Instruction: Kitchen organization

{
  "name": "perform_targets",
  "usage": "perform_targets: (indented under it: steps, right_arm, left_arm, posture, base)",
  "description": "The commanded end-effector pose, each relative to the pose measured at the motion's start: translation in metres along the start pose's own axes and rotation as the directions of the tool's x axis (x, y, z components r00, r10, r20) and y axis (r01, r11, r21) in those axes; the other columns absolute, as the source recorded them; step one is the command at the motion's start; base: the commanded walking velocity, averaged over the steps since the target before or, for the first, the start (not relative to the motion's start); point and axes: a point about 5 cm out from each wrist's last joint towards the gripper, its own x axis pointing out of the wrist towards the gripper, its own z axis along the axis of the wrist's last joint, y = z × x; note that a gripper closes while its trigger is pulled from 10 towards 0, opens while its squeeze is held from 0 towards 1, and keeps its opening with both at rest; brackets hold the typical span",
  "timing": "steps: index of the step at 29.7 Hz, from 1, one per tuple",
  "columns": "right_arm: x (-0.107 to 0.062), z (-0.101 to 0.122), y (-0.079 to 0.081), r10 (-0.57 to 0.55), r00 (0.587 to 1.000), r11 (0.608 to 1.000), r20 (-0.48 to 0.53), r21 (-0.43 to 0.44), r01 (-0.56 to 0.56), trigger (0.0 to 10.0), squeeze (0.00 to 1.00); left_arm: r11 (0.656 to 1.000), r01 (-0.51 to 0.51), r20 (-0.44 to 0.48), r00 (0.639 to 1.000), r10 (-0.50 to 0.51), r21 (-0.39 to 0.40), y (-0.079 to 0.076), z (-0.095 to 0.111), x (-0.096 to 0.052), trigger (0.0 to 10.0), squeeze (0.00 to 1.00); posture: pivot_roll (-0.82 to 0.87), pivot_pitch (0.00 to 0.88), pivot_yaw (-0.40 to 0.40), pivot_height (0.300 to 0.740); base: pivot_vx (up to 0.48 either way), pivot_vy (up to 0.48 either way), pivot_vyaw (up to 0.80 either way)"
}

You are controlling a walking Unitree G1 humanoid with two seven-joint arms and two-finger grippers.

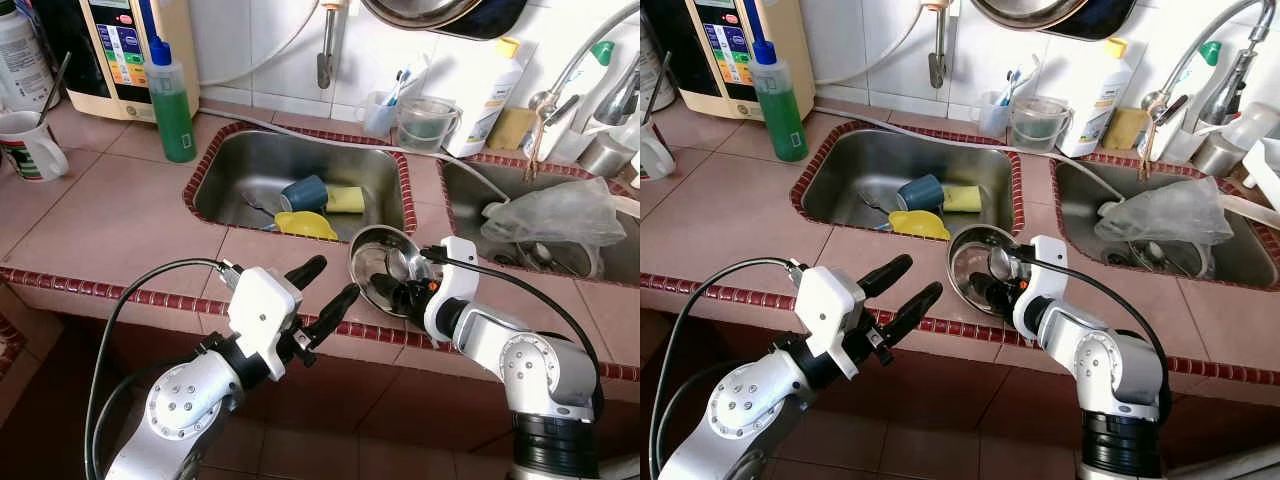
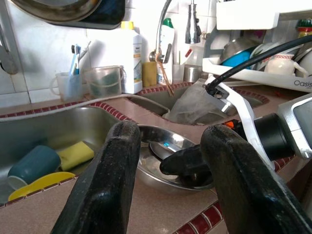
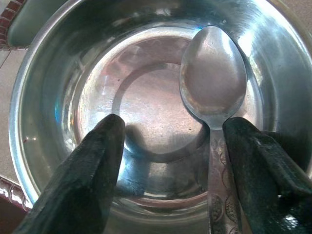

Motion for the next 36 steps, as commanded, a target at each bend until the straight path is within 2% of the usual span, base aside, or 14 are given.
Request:
perform_targets:
  steps: [1,12,22,36]
  right_arm:
    - [-0.002,0.002,-0.004,-0.012,1.000,1.000,-0.001,0.017,0.012,0.0,0.00]
    - [-0.001,0.004,-0.003,-0.004,1.000,1.000,0.007,0.025,0.004,0.0,0.00]
    - [0.000,0.009,-0.003,-0.008,1.000,0.999,0.012,0.035,0.007,0.0,0.00]
    - [0.000,0.007,-0.005,-0.008,1.000,0.999,-0.014,0.052,0.009,0.0,0.00]
  left_arm:
    - [1.000,0.002,0.009,1.000,-0.002,0.002,-0.002,0.004,0.000,10.0,0.00]
    - [0.997,0.070,-0.009,0.998,-0.070,-0.012,-0.006,0.003,-0.006,10.0,0.00]
    - [0.982,0.189,-0.072,0.979,-0.189,-0.001,-0.013,-0.002,-0.017,10.0,0.00]
    - [0.979,0.204,-0.065,0.977,-0.203,0.007,-0.010,0.003,-0.015,10.0,0.00]
  posture:
    - [0.04,0.092,-0.095,0.740]
    - [0.04,0.103,-0.093,0.740]
    - [0.04,0.118,-0.089,0.740]
    - [0.04,0.127,-0.085,0.740]
  base:
    - [0.000,0.000,0.00]
    - [0.000,0.000,0.00]
    - [0.000,0.000,0.00]
    - [0.000,0.000,0.00]
